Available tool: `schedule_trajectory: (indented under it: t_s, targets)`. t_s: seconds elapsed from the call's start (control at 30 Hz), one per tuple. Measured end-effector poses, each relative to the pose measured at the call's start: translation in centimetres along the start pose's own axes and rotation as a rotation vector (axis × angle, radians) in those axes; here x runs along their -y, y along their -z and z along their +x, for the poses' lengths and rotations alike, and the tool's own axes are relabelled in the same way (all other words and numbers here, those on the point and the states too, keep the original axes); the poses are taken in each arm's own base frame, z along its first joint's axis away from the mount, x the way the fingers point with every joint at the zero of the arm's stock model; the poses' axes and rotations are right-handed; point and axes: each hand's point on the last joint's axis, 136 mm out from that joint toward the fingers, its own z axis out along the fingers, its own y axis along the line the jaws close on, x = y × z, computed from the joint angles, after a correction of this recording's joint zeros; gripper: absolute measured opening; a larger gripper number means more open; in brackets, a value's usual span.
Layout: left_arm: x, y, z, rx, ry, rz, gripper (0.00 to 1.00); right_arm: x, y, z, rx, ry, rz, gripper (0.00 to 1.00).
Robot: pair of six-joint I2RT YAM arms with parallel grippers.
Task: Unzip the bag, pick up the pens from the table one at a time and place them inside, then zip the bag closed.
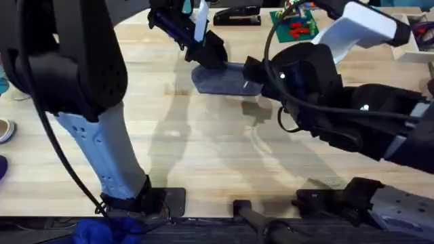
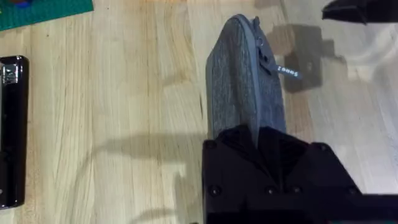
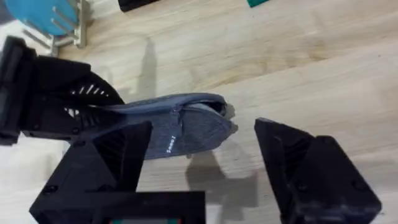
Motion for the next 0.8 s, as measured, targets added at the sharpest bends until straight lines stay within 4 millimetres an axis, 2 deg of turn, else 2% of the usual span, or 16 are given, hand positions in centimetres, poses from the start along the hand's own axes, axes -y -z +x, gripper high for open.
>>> schedule_trajectory:
  t_s: [0.4,0.8]
  targets:
    - [0.0,0.0,0.0,0.0,0.0,0.0,0.042,-1.3,-0.2,1.3,-0.07,-0.026,-0.064,0.996]
    - [0.0,0.0,0.0,0.0,0.0,0.0,0.041,-3.0,-3.3,3.4,-0.088,-0.005,-0.08,0.996]
